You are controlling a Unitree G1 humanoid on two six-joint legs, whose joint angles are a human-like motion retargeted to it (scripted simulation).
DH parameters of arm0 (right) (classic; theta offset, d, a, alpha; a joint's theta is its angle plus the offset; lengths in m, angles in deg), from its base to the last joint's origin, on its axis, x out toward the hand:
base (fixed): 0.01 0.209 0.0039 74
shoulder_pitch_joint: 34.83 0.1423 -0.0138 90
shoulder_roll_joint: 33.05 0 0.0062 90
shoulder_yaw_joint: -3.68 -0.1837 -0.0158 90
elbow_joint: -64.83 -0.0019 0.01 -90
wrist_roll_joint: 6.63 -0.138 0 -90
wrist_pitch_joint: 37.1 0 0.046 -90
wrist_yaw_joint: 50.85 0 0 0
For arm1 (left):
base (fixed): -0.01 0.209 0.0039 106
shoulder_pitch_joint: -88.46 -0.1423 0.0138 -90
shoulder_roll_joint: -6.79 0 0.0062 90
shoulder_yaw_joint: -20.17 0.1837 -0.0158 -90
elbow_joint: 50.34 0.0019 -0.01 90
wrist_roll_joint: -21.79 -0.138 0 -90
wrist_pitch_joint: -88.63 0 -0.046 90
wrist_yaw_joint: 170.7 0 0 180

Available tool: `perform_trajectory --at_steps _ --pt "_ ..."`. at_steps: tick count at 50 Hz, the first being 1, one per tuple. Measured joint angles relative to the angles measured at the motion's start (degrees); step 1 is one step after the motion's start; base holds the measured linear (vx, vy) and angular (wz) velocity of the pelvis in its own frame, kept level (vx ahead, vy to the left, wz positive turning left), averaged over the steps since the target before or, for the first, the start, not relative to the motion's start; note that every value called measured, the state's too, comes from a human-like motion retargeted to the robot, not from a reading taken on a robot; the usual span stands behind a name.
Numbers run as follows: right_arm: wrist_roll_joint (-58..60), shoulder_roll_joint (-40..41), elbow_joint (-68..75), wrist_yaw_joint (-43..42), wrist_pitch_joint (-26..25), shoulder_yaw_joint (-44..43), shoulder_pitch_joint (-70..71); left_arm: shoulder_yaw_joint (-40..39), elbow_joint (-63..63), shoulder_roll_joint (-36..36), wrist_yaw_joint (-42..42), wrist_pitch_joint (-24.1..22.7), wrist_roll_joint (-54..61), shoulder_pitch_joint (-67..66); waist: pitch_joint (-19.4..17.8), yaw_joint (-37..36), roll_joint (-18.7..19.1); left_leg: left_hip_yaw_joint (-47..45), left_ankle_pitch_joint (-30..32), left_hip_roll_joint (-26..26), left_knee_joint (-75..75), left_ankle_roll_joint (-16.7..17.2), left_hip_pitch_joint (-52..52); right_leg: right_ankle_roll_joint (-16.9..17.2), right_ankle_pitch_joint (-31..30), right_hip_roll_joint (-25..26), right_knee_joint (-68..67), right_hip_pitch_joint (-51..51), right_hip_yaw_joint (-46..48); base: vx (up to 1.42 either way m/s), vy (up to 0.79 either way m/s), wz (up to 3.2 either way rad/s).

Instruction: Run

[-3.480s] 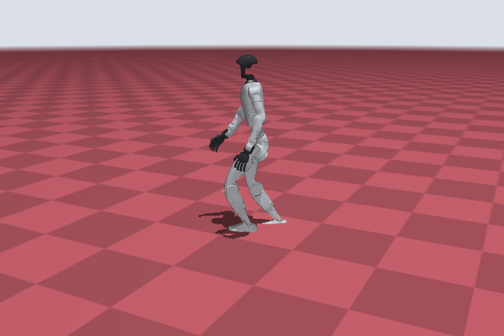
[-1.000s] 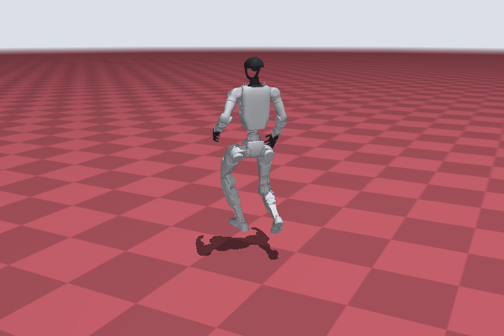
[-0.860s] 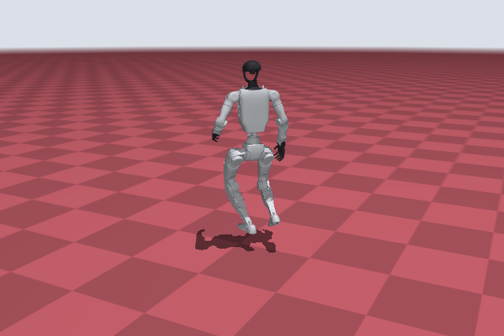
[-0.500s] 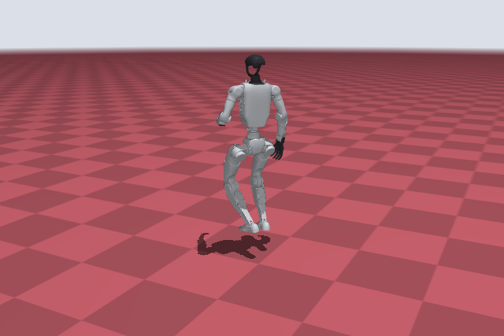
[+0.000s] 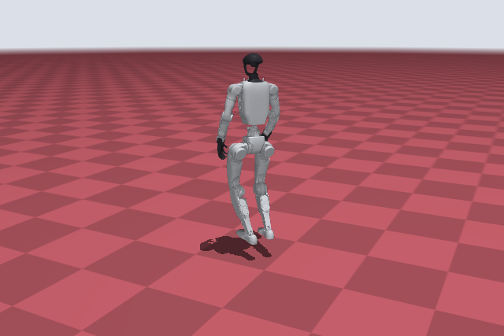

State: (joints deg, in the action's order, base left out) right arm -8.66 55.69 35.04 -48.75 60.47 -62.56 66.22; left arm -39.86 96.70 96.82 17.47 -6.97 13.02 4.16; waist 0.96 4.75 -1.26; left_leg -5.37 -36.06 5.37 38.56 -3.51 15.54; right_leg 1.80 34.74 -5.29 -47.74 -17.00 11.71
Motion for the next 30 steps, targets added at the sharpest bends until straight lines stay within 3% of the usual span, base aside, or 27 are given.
perform_trajectory --at_steps 7,12,18,22,24,27,30 --pt "0.7 0.1 5.4 1.2 0.0 0.2 -2.1 3.4 -15.7 1.9 1.3 -3.2 2.4 6.2 -0.1 0.4 -0.6 0.5 1.3 1.7 -5.9 1.0 -1.9 1.1 1.1 -2.2 -1.4 -1.3 1.1 0.08 -0.06 0.18" --pt "0.9 -0.1 5.7 1.9 0.5 0.0 -5.1 4.5 -28.2 3.4 2.5 -6.1 5.2 8.2 -0.4 1.2 0.0 0.3 -1.3 1.4 -0.7 1.9 -0.1 1.5 2.6 -2.4 -3.6 -1.6 0.9 0.10 -0.06 0.04" --pt "0.9 -0.3 5.3 2.4 0.9 -1.9 -7.6 1.2 -40.3 6.9 3.1 -7.7 10.8 4.9 -1.7 -0.1 2.6 -1.5 -1.8 -5.0 17.8 3.5 5.8 0.5 2.8 2.3 -1.9 1.6 0.2 0.17 -0.05 -0.22" --pt "1.9 -0.8 4.6 2.2 0.4 -2.5 -6.0 -3.3 -47.6 9.9 3.7 -7.3 14.8 -0.9 -3.5 -4.0 6.2 -0.6 -1.4 -14.1 39.3 2.0 15.9 -0.8 2.2 9.4 1.7 4.9 -0.6 0.28 -0.04 -0.51" --pt "2.7 -1.3 4.1 1.5 0.3 -2.7 -4.8 -5.4 -49.7 10.7 3.7 -7.1 16.1 -4.7 -4.1 -5.9 6.3 -0.3 -1.2 -15.1 43.2 0.6 20.3 -0.6 2.4 10.2 1.6 5.8 -1.9 0.35 -0.01 -0.39" --pt "3.0 -1.8 2.8 0.1 0.4 -3.2 -2.3 -8.8 -52.6 12.4 4.2 -6.4 19.3 -11.4 -4.2 -8.1 5.0 -1.1 -1.7 -13.5 39.0 -0.9 26.0 1.3 0.0 8.9 2.2 6.7 -3.9 0.42 0.02 -0.17" --pt "2.0 -2.0 0.6 -1.3 0.8 -3.5 -0.1 -11.0 -54.9 13.7 5.1 -5.9 22.7 -18.0 -3.1 -9.3 2.9 -2.2 -0.8 -8.9 24.5 -0.9 28.8 4.7 -6.3 5.5 3.2 6.8 -5.5 0.47 0.06 0.11"
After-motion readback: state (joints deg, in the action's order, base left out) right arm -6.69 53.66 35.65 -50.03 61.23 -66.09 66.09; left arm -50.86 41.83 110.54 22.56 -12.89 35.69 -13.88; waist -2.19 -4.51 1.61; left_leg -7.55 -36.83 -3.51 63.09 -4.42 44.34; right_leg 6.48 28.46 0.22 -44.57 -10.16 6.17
